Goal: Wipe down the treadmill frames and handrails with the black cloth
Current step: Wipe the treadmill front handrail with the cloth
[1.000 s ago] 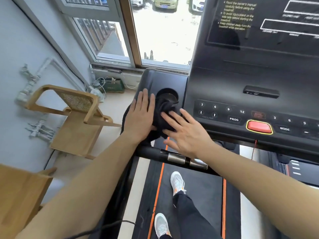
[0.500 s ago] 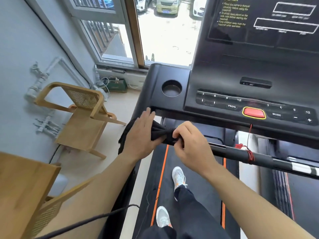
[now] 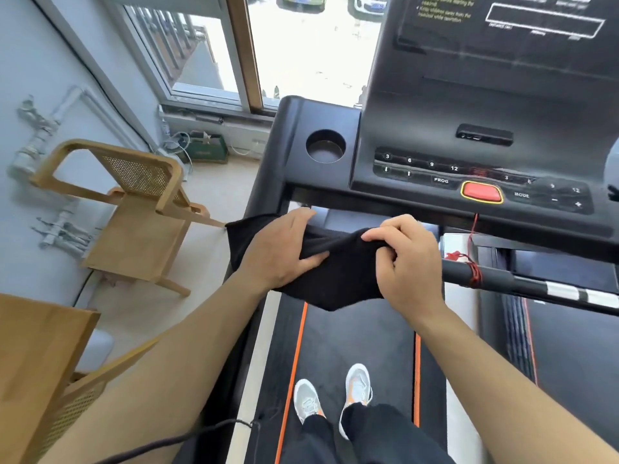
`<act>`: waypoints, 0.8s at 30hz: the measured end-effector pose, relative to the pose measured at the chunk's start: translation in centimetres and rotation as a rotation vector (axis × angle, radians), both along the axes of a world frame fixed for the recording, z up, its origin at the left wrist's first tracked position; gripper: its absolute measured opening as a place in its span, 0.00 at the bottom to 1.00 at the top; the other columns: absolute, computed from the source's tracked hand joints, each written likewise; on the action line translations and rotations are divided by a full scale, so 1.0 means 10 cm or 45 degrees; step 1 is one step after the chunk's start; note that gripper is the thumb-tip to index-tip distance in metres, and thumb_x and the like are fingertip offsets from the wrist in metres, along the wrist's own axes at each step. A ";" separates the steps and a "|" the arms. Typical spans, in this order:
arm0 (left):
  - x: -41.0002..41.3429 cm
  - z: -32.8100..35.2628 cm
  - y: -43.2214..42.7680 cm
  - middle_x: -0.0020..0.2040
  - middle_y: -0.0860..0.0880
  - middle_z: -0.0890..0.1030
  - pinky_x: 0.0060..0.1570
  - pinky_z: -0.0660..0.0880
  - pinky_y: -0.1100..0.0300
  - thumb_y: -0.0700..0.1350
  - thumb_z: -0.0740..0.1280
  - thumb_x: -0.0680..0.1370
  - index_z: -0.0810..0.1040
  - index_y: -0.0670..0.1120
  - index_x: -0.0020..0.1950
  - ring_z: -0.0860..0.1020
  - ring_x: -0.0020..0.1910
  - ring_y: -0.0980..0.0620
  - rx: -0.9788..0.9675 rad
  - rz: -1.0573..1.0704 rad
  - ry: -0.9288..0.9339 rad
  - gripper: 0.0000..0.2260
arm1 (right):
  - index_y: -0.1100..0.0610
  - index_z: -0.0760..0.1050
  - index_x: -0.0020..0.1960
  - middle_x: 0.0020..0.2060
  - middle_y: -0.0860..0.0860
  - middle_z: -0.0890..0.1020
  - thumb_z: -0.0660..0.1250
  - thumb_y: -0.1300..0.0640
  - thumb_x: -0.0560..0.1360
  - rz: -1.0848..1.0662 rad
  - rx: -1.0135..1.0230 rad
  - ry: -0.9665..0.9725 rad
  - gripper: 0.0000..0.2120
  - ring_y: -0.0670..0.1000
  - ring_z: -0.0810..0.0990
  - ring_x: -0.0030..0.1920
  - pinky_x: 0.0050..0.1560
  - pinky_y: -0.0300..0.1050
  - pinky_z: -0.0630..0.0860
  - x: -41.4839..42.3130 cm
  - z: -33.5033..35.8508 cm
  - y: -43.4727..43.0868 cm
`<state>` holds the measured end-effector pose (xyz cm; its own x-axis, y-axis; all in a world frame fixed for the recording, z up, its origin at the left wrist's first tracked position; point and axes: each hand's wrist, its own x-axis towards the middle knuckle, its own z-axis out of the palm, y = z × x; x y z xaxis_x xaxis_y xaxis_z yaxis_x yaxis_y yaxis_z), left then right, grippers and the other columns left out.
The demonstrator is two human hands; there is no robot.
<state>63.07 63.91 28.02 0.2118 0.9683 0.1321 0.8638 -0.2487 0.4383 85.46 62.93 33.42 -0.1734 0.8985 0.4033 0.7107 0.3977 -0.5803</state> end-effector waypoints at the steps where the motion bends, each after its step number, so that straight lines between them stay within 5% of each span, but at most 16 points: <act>1: 0.00 -0.03 0.05 0.70 0.45 0.74 0.68 0.68 0.56 0.60 0.68 0.75 0.68 0.43 0.72 0.73 0.67 0.46 0.042 -0.005 0.047 0.32 | 0.56 0.84 0.46 0.45 0.51 0.80 0.59 0.66 0.69 -0.056 0.047 -0.156 0.16 0.56 0.78 0.45 0.47 0.53 0.72 0.01 -0.06 0.04; 5: 0.05 -0.09 0.20 0.72 0.41 0.70 0.74 0.63 0.51 0.63 0.69 0.73 0.68 0.40 0.73 0.68 0.72 0.43 0.150 0.003 0.222 0.37 | 0.54 0.84 0.46 0.56 0.52 0.80 0.63 0.59 0.68 -0.310 -0.006 -0.521 0.13 0.58 0.77 0.56 0.56 0.54 0.68 0.09 -0.25 0.10; 9: 0.07 -0.17 0.05 0.65 0.41 0.76 0.67 0.70 0.47 0.59 0.72 0.70 0.74 0.40 0.66 0.73 0.65 0.41 0.292 -0.089 0.317 0.32 | 0.59 0.77 0.61 0.61 0.56 0.78 0.67 0.56 0.67 0.106 -0.153 -0.549 0.23 0.59 0.75 0.59 0.58 0.54 0.73 -0.10 -0.40 0.04; 12: 0.08 -0.28 -0.03 0.58 0.43 0.79 0.61 0.72 0.49 0.58 0.74 0.67 0.75 0.41 0.62 0.77 0.58 0.43 0.099 -0.135 0.483 0.30 | 0.61 0.70 0.65 0.60 0.56 0.77 0.70 0.52 0.65 0.312 -0.410 -0.846 0.31 0.59 0.76 0.59 0.60 0.51 0.72 -0.39 -0.64 0.17; 15: 0.20 -0.30 0.17 0.44 0.46 0.79 0.42 0.68 0.53 0.47 0.72 0.67 0.73 0.45 0.48 0.77 0.43 0.44 -0.018 -0.120 0.672 0.14 | 0.56 0.71 0.52 0.49 0.53 0.81 0.71 0.51 0.67 0.240 -0.502 -0.933 0.17 0.58 0.80 0.48 0.41 0.49 0.69 -0.61 -0.71 0.43; 17: 0.27 -0.26 0.35 0.42 0.47 0.82 0.35 0.64 0.54 0.45 0.69 0.70 0.75 0.47 0.46 0.80 0.41 0.43 -0.166 -0.064 0.771 0.07 | 0.52 0.70 0.45 0.43 0.53 0.82 0.70 0.51 0.70 0.256 -0.597 -0.960 0.11 0.59 0.81 0.41 0.37 0.46 0.68 -0.67 -0.70 0.62; 20: 0.28 -0.25 0.57 0.45 0.48 0.83 0.35 0.67 0.55 0.51 0.68 0.72 0.78 0.50 0.49 0.82 0.43 0.43 -0.377 -0.177 0.831 0.09 | 0.52 0.71 0.42 0.35 0.50 0.77 0.71 0.48 0.66 0.417 -0.889 -0.929 0.12 0.57 0.77 0.36 0.36 0.46 0.73 -0.66 -0.68 0.86; 24: 0.31 0.00 0.83 0.42 0.50 0.81 0.35 0.73 0.56 0.55 0.74 0.65 0.78 0.51 0.46 0.80 0.40 0.47 -0.850 -0.344 0.847 0.14 | 0.54 0.79 0.45 0.37 0.50 0.82 0.75 0.48 0.62 0.622 -1.273 -0.796 0.15 0.54 0.81 0.39 0.38 0.47 0.79 -0.64 -0.65 1.05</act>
<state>66.14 72.23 27.99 0.2705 0.7085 -0.6518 0.9358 -0.3526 0.0051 79.08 73.46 26.92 -0.4850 0.5519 -0.6783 0.8740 0.2794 -0.3976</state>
